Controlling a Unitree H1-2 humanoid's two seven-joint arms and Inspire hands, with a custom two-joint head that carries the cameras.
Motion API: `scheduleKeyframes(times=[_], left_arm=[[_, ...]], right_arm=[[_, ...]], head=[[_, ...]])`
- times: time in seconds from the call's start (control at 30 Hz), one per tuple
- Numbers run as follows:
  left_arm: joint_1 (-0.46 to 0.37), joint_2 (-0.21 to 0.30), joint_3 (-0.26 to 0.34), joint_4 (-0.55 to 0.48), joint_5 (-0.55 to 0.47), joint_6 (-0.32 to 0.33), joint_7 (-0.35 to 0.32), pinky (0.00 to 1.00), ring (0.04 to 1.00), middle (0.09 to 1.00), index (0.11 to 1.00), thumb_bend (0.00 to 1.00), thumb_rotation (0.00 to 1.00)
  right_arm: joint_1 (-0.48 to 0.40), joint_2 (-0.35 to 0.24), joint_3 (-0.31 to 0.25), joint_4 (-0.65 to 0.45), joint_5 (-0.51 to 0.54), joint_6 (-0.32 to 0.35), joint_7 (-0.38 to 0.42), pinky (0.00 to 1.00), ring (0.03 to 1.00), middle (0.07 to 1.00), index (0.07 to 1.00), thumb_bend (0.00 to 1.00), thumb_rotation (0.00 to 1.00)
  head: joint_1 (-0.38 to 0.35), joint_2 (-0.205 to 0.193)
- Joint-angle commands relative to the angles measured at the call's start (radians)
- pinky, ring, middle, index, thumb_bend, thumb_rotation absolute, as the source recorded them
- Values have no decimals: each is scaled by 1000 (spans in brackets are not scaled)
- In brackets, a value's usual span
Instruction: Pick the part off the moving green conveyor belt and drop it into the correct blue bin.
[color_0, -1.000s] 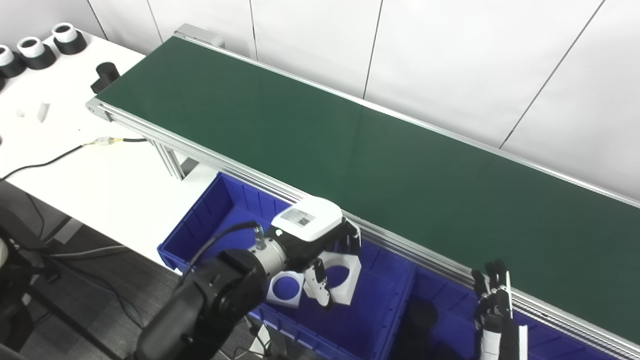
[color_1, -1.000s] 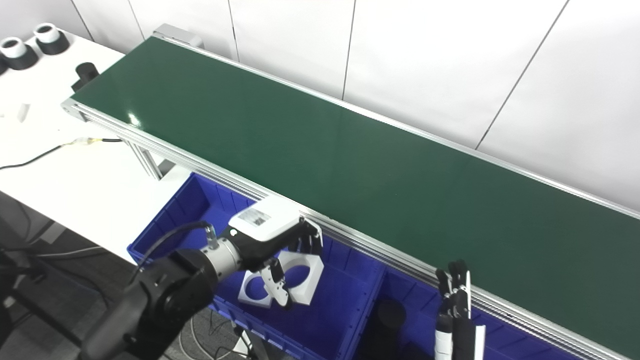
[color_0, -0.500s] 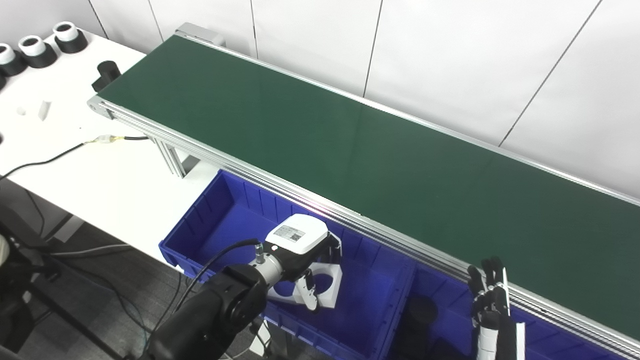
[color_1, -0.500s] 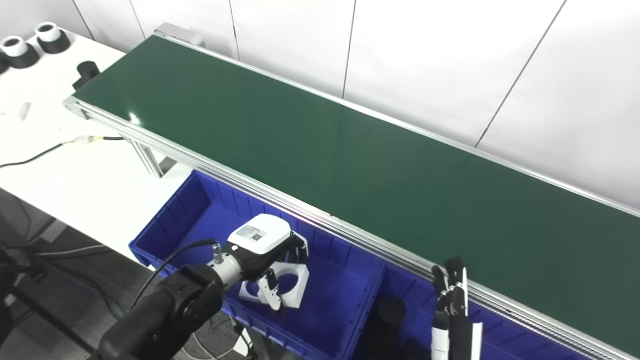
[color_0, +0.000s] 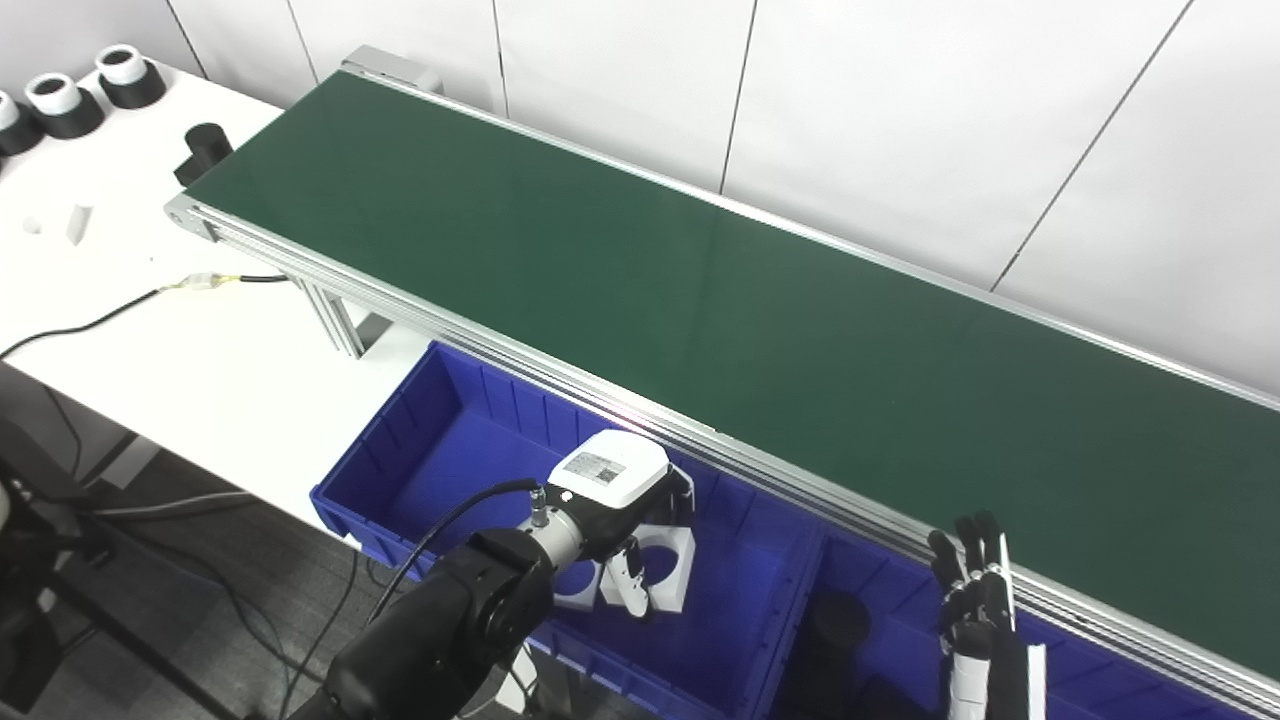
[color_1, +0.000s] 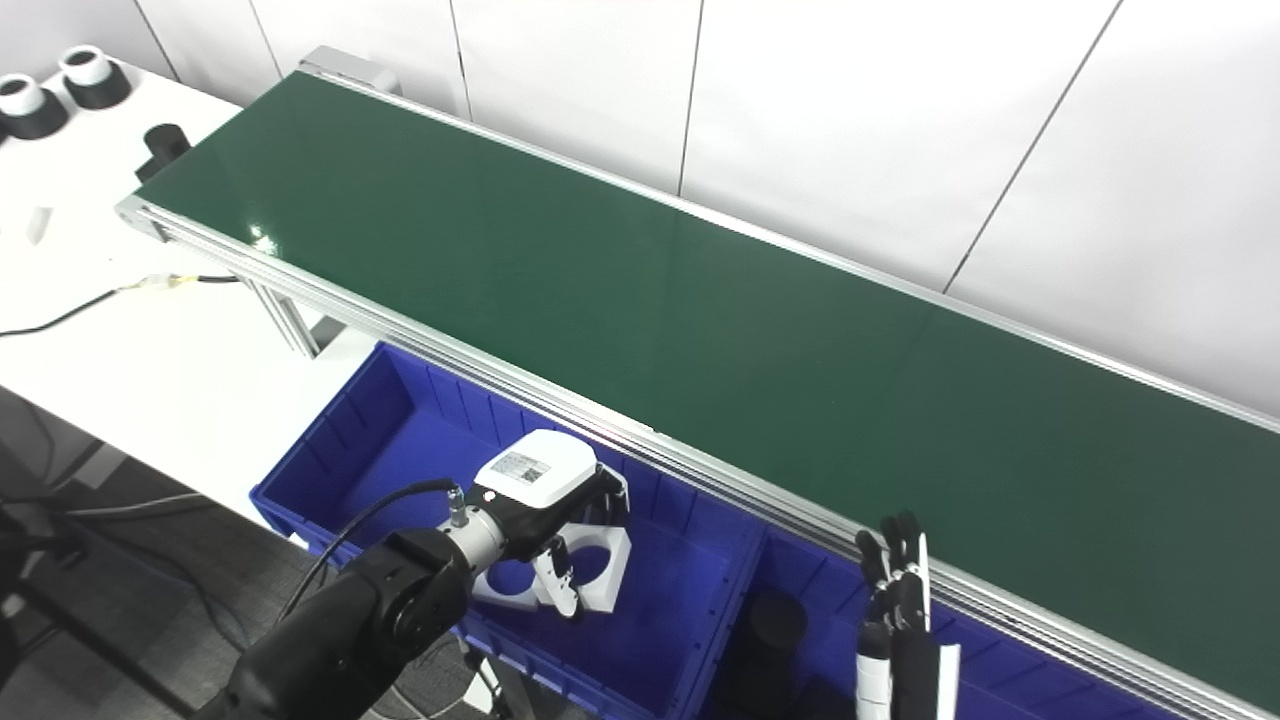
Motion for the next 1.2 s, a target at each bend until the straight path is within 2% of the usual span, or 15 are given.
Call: scheduleKeyframes(times=[0.0,0.1,0.13,0.17,0.2,0.27,0.3,0.37,0.5,0.87,0.97,1.07,1.17], left_arm=[[-20,-1,-2,-11,-7,-3,41,369,461,471,512,516,0],[-21,0,-7,-12,-3,12,28,375,472,477,510,520,0],[-18,0,-9,-21,-1,18,19,383,481,506,535,603,40],[-16,0,-11,-27,0,21,13,404,505,584,602,828,155],[-15,7,-17,-37,3,23,-4,407,507,591,609,850,166],[-15,18,-28,-52,2,26,-28,475,592,682,688,970,254],[-16,22,-32,-57,1,27,-37,504,624,710,720,986,274],[-18,30,-37,-61,-3,28,-45,527,651,736,761,999,303],[-20,35,-40,-63,-8,28,-46,514,642,738,782,1000,313],[-16,22,-58,-99,-12,32,-53,463,609,718,761,1000,326],[-12,-1,-63,-178,-31,45,-88,418,555,676,730,1000,314],[-13,-31,-71,-268,-44,62,-140,414,525,641,709,1000,299],[-27,-56,-72,-390,-99,107,-256,421,527,628,709,1000,291]], right_arm=[[-4,15,4,-28,-7,-1,1,946,922,959,978,829,901],[-3,15,3,-35,-7,5,1,942,923,958,975,826,899],[-3,16,3,-35,-6,4,1,943,923,958,974,825,897],[-4,16,3,-34,-6,3,1,943,923,958,973,822,893],[-4,16,3,-32,-5,2,1,943,923,957,972,821,893],[-5,16,2,-26,-6,-4,1,944,923,956,970,819,889],[-6,16,2,-24,-8,-7,0,943,921,955,969,815,891],[-6,17,1,-21,-8,-9,-1,941,920,955,966,815,887],[-8,19,1,-19,-11,-9,-2,935,918,954,967,819,886],[-9,19,-3,-18,3,-7,2,940,923,956,967,821,875],[-11,14,-5,-13,13,-13,8,947,928,958,969,818,869],[-14,12,-7,-4,16,-19,8,946,926,957,970,821,862],[-13,16,2,1,-21,-23,-2,936,929,964,980,799,879]], head=[[1,1],[-2,2],[-2,1],[-2,1],[-1,0],[-2,-1],[-2,-1],[-3,-2],[-5,-3],[-11,-3],[-17,1],[-40,4],[-154,14]])
